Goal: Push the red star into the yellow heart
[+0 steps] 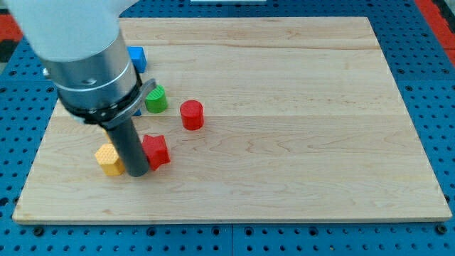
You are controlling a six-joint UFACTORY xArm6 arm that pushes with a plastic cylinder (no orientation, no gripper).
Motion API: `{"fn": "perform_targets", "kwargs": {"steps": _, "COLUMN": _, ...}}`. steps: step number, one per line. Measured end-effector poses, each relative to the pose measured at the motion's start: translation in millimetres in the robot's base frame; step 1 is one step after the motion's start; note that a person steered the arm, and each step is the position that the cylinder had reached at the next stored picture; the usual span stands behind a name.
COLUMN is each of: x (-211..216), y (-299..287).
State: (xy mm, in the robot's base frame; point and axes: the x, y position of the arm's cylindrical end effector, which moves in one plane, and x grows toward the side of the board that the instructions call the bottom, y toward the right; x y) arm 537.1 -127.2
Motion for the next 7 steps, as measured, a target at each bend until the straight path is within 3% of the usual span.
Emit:
{"fn": "perform_targets", "kwargs": {"steps": 2, "x": -17.7, "y": 22.9}}
{"fn": "perform_targets", "kwargs": {"steps": 4, "x": -27.4, "y": 108.7}}
{"fn": "perform_targets", "kwargs": {"steps": 5, "x": -42.7, "y": 107.4}}
{"fn": "perform_targets", "kwargs": {"steps": 7, "x": -47.6, "y": 46.5}}
